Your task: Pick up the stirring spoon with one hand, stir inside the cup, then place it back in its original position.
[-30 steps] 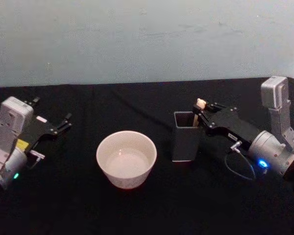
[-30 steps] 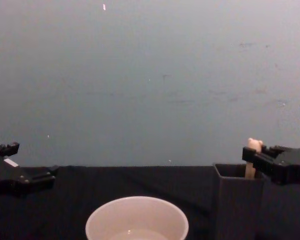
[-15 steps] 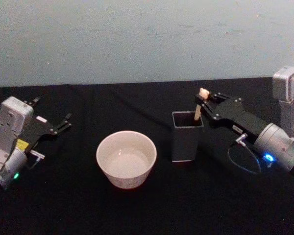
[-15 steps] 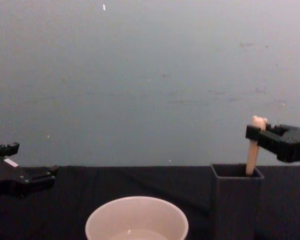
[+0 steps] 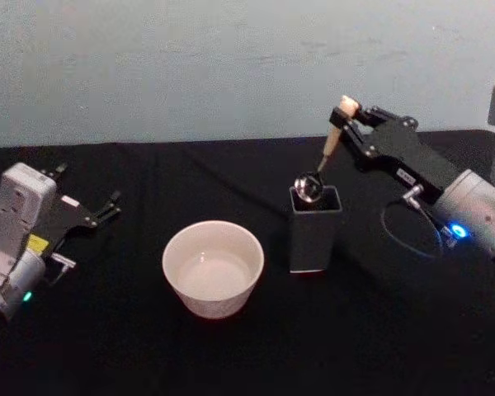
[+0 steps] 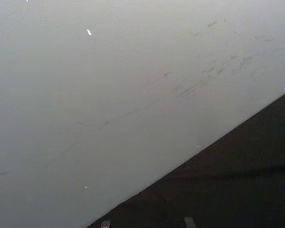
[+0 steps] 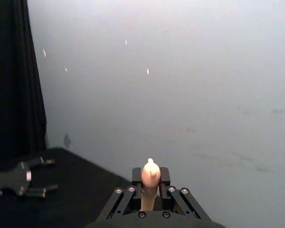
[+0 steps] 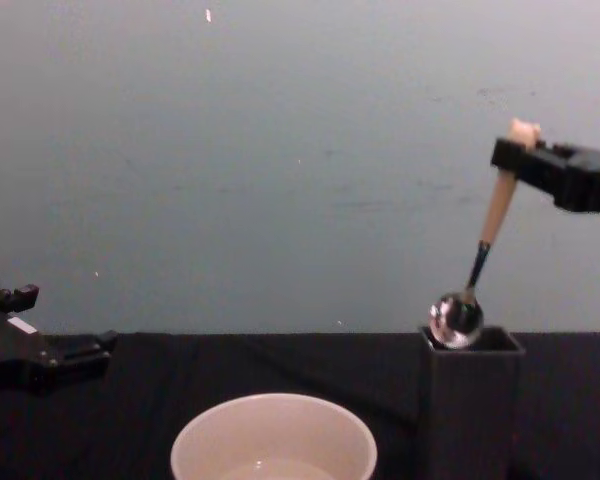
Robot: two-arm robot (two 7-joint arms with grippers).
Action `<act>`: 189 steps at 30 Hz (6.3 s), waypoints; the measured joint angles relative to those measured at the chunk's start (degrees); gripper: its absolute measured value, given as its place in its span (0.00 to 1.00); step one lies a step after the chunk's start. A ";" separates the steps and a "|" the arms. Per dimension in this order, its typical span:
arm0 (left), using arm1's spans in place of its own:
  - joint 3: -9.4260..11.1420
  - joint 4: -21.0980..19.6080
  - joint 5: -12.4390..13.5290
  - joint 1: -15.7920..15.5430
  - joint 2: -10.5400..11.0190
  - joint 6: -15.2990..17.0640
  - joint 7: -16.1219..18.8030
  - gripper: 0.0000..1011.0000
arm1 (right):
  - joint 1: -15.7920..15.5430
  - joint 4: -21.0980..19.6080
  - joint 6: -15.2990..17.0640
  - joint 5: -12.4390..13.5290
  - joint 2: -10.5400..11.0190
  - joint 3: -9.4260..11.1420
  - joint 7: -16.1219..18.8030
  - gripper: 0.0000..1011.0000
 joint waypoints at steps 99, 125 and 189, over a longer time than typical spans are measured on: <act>0.00 0.00 0.00 0.00 0.00 0.00 0.00 0.99 | 10.23 16.83 -1.96 -7.89 -7.85 -15.55 5.33 0.21; 0.00 0.00 0.00 0.00 0.00 0.00 0.00 0.99 | 4.69 7.90 -0.06 -6.26 -3.62 -17.18 9.13 0.21; 0.00 0.00 0.00 0.00 0.00 0.00 0.00 0.99 | 3.47 5.32 3.24 -5.44 -3.06 -15.90 6.85 0.21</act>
